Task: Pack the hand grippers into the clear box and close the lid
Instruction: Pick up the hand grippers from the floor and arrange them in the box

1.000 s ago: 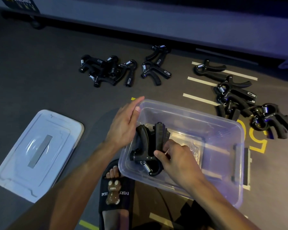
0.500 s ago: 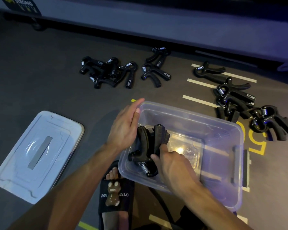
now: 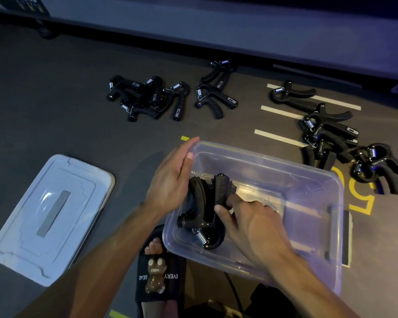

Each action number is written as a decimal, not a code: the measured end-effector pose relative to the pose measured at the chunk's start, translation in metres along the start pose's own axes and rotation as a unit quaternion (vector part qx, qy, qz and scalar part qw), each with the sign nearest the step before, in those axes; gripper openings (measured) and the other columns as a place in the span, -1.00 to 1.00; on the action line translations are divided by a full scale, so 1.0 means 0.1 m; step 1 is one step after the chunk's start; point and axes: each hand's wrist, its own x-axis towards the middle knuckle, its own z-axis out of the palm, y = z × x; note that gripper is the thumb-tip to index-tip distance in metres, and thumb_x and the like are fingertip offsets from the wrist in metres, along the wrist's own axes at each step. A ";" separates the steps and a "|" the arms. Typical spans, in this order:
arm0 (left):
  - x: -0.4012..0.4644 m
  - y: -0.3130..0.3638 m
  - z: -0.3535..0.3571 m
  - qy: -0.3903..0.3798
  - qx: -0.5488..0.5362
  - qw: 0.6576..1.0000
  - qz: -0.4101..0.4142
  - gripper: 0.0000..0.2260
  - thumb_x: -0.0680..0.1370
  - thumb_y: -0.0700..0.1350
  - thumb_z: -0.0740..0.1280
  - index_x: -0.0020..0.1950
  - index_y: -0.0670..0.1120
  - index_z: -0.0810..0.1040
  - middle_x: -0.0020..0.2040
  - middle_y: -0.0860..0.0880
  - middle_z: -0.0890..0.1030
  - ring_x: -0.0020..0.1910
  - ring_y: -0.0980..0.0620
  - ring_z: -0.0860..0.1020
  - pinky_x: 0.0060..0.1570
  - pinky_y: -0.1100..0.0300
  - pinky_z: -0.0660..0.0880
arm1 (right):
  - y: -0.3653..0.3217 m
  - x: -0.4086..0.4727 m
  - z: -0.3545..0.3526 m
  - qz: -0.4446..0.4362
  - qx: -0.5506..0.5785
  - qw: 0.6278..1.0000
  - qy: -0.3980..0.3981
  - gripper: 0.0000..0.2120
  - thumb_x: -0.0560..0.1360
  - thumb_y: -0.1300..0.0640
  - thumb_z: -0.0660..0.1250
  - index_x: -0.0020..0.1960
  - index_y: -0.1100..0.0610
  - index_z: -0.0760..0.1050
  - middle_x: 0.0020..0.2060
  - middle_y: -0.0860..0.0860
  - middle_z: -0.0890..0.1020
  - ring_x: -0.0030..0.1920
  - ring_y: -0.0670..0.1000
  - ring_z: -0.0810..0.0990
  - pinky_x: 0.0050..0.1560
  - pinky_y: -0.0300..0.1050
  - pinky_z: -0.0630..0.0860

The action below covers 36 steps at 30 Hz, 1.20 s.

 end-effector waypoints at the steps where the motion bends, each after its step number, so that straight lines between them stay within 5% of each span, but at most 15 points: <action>1: 0.00 0.01 -0.01 -0.002 -0.001 1.000 0.002 -0.64 0.75 0.01 0.06 0.54 0.07 0.36 0.45 0.22 0.45 0.43 0.34 0.36 0.34 0.48 0.23 | 0.01 0.03 -0.02 -0.002 0.004 1.000 0.010 -0.56 0.61 -0.30 -0.07 0.15 -0.05 0.42 -0.13 0.03 0.68 -0.03 0.18 0.65 -0.06 0.01 0.50; 9: 0.53 -0.12 -0.19 -0.031 -0.005 0.997 -0.067 -0.75 0.72 -0.06 0.14 0.07 0.02 0.62 -0.02 0.13 0.65 -0.01 0.14 0.59 0.10 0.13 0.51 | 0.19 0.38 -0.20 0.007 0.053 0.990 0.128 -0.63 0.58 -0.30 -0.08 0.00 -0.07 0.34 -0.25 -0.03 0.67 -0.17 0.18 0.66 -0.19 0.04 0.56; 14: 1.27 -0.65 -0.12 -0.107 0.201 0.971 -0.065 -0.76 0.65 -0.10 0.25 0.29 0.01 0.59 0.27 -0.10 0.50 0.28 -0.15 0.47 0.38 -0.03 0.38 | 0.27 0.55 -0.26 0.006 0.127 0.975 0.181 -0.81 0.62 -0.18 0.11 0.03 -0.09 0.39 -0.26 -0.13 0.62 -0.25 0.07 0.62 -0.25 -0.03 0.51; 18: 1.65 -0.70 -0.11 -0.116 0.346 0.925 -0.103 -0.63 0.61 -0.01 0.26 0.43 0.13 0.46 0.43 -0.08 0.35 0.39 -0.22 0.30 0.36 -0.13 0.38 | 0.32 0.60 -0.26 0.000 0.171 0.966 0.196 -0.84 0.63 -0.13 0.13 0.02 -0.09 0.41 -0.30 -0.12 0.59 -0.31 0.04 0.56 -0.30 -0.03 0.47; 25: 1.83 -0.74 -0.02 -0.164 0.401 0.889 -0.150 -0.54 0.65 0.13 0.19 0.56 0.17 0.30 0.52 -0.11 0.26 0.48 -0.25 0.23 0.41 -0.15 0.27 | 0.35 0.61 -0.23 -0.009 0.195 0.962 0.191 -0.83 0.62 -0.14 0.12 0.04 -0.09 0.42 -0.35 -0.17 0.50 -0.31 0.00 0.55 -0.32 -0.01 0.46; 29: 1.81 -0.71 -0.02 -0.161 0.394 0.894 -0.138 -0.59 0.66 0.10 0.19 0.52 0.19 0.37 0.49 -0.11 0.32 0.45 -0.22 0.25 0.39 -0.13 0.30 | 0.35 0.59 -0.23 -0.025 0.211 0.959 0.188 -0.86 0.64 -0.10 0.15 0.04 -0.09 0.44 -0.31 -0.20 0.50 -0.33 -0.11 0.46 -0.30 -0.05 0.44; 33: 1.65 -0.63 -0.06 -0.107 0.367 0.922 -0.065 -0.78 0.60 0.03 0.32 0.24 0.11 0.58 0.23 -0.15 0.49 0.29 -0.23 0.39 0.23 -0.09 0.39 | 0.34 0.54 -0.25 -0.034 0.224 0.955 0.191 -0.88 0.64 -0.08 0.16 0.03 -0.10 0.44 -0.31 -0.20 0.50 -0.34 -0.16 0.43 -0.29 -0.12 0.37; 36: 1.52 -0.53 -0.17 -0.042 0.314 0.948 -0.024 -0.91 0.59 0.00 0.34 0.09 0.08 0.56 0.05 -0.12 0.51 0.18 -0.21 0.46 0.11 -0.07 0.45 | 0.33 0.47 -0.26 -0.036 0.241 0.949 0.199 -0.90 0.64 -0.05 0.19 0.02 -0.07 0.45 -0.33 -0.17 0.51 -0.36 -0.14 0.43 -0.32 -0.13 0.34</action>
